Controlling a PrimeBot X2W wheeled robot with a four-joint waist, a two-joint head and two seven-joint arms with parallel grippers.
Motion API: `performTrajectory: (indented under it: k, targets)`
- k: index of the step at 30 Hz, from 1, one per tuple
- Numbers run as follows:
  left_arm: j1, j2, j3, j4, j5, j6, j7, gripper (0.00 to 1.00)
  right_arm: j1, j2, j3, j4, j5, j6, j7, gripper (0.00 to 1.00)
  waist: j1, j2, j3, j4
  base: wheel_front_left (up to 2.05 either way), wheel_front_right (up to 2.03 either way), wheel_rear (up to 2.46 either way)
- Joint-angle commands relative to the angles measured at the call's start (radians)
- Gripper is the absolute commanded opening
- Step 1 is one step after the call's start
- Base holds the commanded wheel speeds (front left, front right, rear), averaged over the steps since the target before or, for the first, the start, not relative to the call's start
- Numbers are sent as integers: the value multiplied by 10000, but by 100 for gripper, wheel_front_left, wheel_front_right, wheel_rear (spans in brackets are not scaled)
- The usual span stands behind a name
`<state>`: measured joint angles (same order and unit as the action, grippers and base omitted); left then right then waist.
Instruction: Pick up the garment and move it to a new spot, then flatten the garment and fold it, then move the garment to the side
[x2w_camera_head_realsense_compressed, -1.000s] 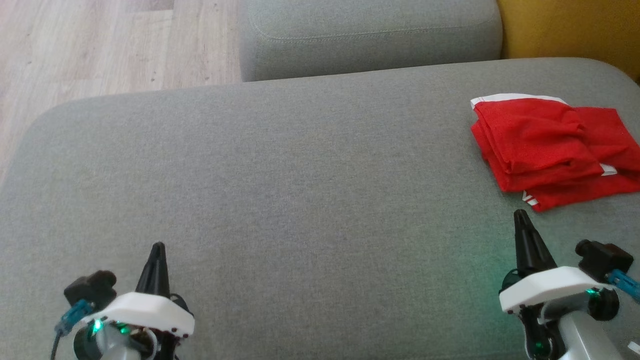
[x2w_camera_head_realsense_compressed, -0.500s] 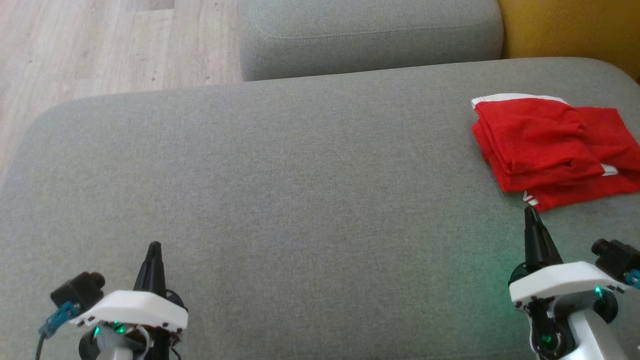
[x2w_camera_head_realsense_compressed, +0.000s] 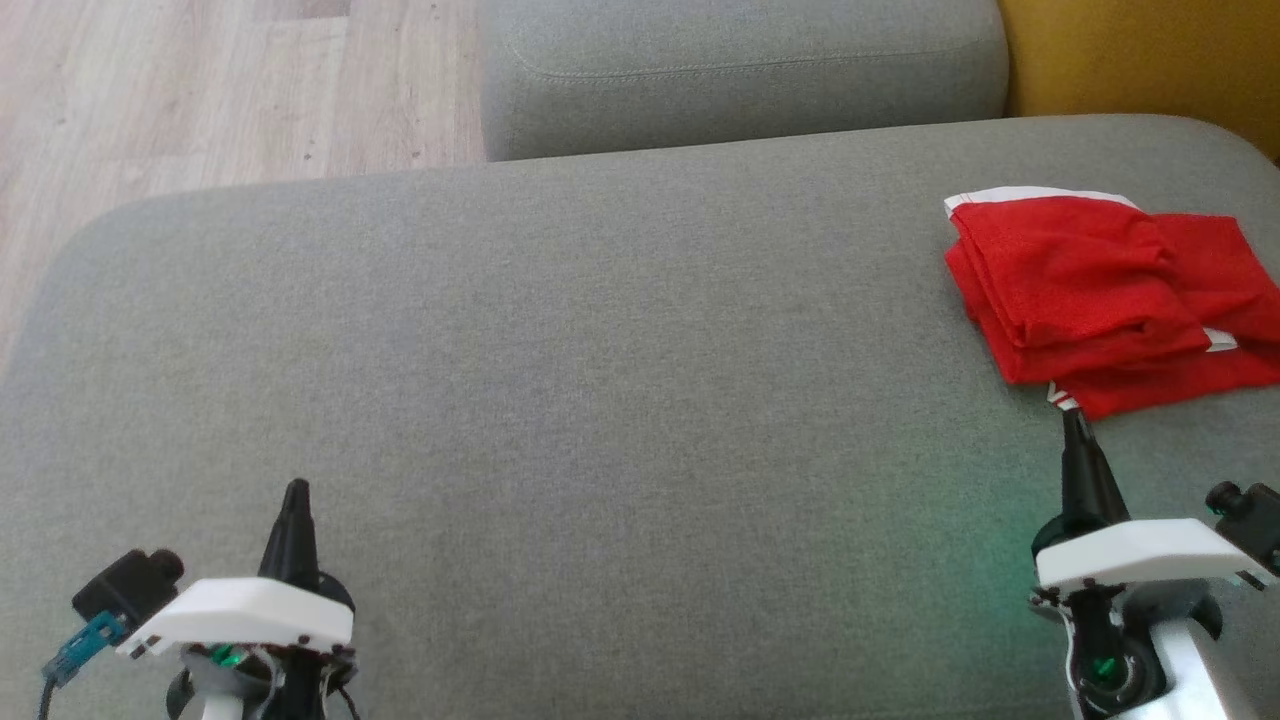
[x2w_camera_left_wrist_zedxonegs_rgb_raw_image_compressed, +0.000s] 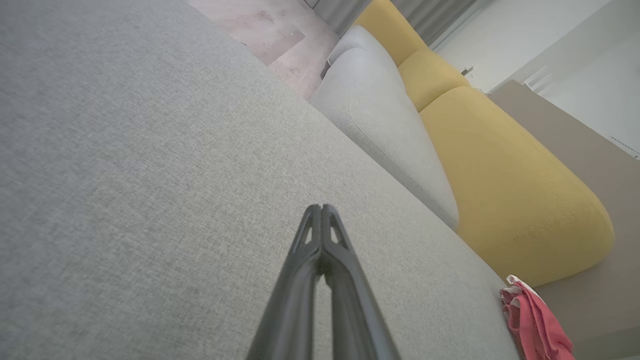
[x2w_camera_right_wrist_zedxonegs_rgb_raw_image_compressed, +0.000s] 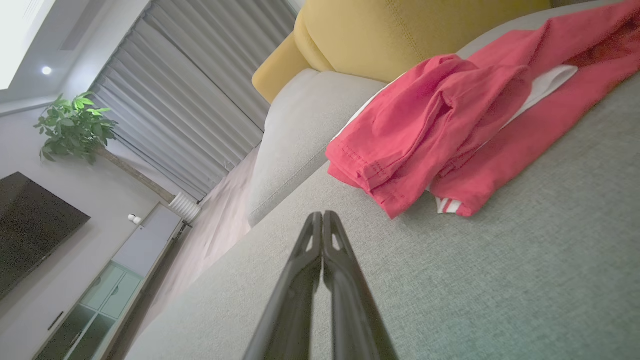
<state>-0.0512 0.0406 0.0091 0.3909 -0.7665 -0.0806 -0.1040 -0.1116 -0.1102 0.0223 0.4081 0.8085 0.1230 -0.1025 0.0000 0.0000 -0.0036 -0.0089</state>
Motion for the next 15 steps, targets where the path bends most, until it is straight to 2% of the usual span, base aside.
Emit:
performTrajectory:
  k: [1, 15]
  targets:
    - [-502, 70, 199, -406, -239, -104, 69, 0, -308, -49, -11, -403, 256, 36, 88, 0, 0, 0, 1, 1, 0, 0, 0]
    - [-515, 75, 366, -610, -1836, -182, 481, 0, -241, 78, -277, -643, 1767, 44, 494, 0, 0, 0, 14, 19, 0, 0, 0]
